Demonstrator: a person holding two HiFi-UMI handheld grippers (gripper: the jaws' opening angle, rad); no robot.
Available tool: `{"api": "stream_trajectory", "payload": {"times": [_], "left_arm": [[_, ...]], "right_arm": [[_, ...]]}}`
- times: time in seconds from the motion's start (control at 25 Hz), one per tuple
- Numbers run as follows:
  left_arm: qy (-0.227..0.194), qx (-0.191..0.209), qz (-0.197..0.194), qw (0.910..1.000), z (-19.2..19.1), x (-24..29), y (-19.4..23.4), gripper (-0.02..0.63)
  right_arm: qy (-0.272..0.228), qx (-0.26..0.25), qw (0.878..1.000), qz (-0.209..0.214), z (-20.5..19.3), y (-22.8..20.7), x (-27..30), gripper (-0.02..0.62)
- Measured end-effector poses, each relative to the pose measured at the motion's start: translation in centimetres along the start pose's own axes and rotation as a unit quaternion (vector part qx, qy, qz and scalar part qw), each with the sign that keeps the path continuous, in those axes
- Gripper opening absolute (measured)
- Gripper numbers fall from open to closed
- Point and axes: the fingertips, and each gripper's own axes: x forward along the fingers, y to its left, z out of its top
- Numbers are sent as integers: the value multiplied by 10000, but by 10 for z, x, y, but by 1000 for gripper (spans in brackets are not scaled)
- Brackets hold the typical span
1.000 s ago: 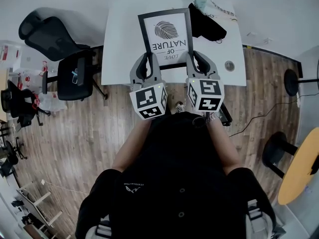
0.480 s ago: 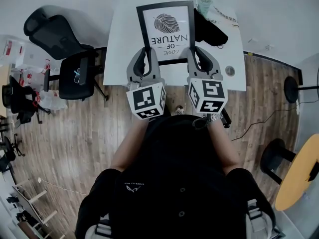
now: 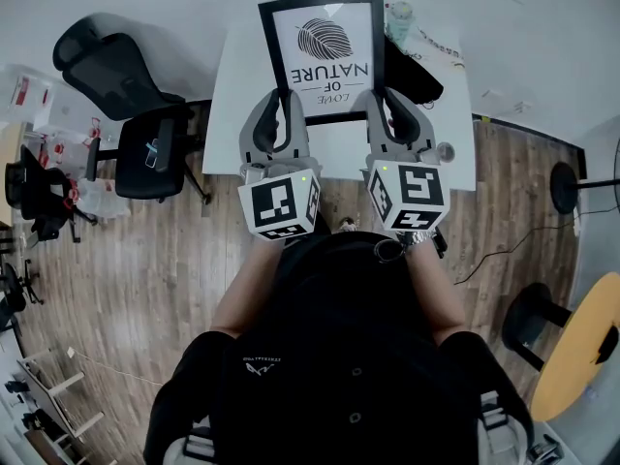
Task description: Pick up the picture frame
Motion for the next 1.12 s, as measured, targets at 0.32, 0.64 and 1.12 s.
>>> {"api": "stream_trajectory", "payload": {"times": [0.32,0.64,1.12], "left_arm": [[-519,188,-94,9984,22,-2,-2,72],[-934,299,-131,9951,37,-7,-4,72],[-1000,294,-306,9941,21,-12,-10,72]], "right_arm": [[-513,-80,9986,19,20,1,-5,66],[-947,-210,9953,73,35,3,-11,66],[-983,-185,9950,35,19,-1,-17,66]]}}
